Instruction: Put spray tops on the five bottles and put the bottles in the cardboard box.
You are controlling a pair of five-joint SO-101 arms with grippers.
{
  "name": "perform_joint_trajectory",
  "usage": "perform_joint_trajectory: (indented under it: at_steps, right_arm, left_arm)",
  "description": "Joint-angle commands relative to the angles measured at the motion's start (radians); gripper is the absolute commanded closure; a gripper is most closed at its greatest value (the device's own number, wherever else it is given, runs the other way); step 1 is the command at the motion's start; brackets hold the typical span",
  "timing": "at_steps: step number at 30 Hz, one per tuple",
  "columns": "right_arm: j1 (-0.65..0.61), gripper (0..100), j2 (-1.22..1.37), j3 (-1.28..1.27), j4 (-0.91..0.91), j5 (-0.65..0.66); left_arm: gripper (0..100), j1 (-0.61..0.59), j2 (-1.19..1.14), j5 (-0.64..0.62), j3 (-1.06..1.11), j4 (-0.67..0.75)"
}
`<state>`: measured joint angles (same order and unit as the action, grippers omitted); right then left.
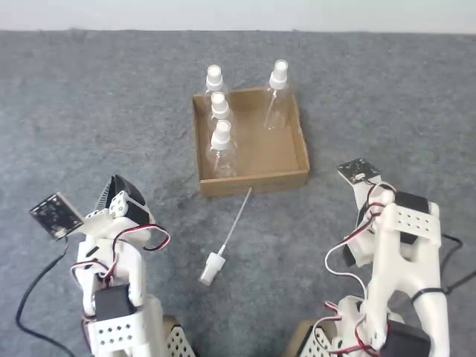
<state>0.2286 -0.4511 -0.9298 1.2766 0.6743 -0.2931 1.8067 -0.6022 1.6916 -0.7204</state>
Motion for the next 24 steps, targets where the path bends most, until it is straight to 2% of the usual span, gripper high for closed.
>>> perform_joint_trajectory:
  at_steps: [1,6,12,20,24]
  right_arm:
    - [-0.038,95.4,-0.019,0.138,0.12,0.012]
    - [-0.105,95.3,-0.019,0.204,0.222,-0.005]
    - [-0.206,95.7,-0.051,0.242,0.243,-0.153]
    - [-0.387,95.7,-0.36,0.242,0.272,-0.354]
    - [-0.461,95.7,-0.484,0.235,0.274,-0.411]
  left_arm:
    - [99,-0.006,0.015,0.008,-0.013,0.034]
    - [99,-0.006,0.015,0.008,-0.013,0.034]
    - [99,-0.006,0.015,0.008,-0.013,0.035]
    - [99,-0.006,0.015,0.008,-0.013,0.035]
    - [99,-0.006,0.015,0.008,-0.013,0.035]
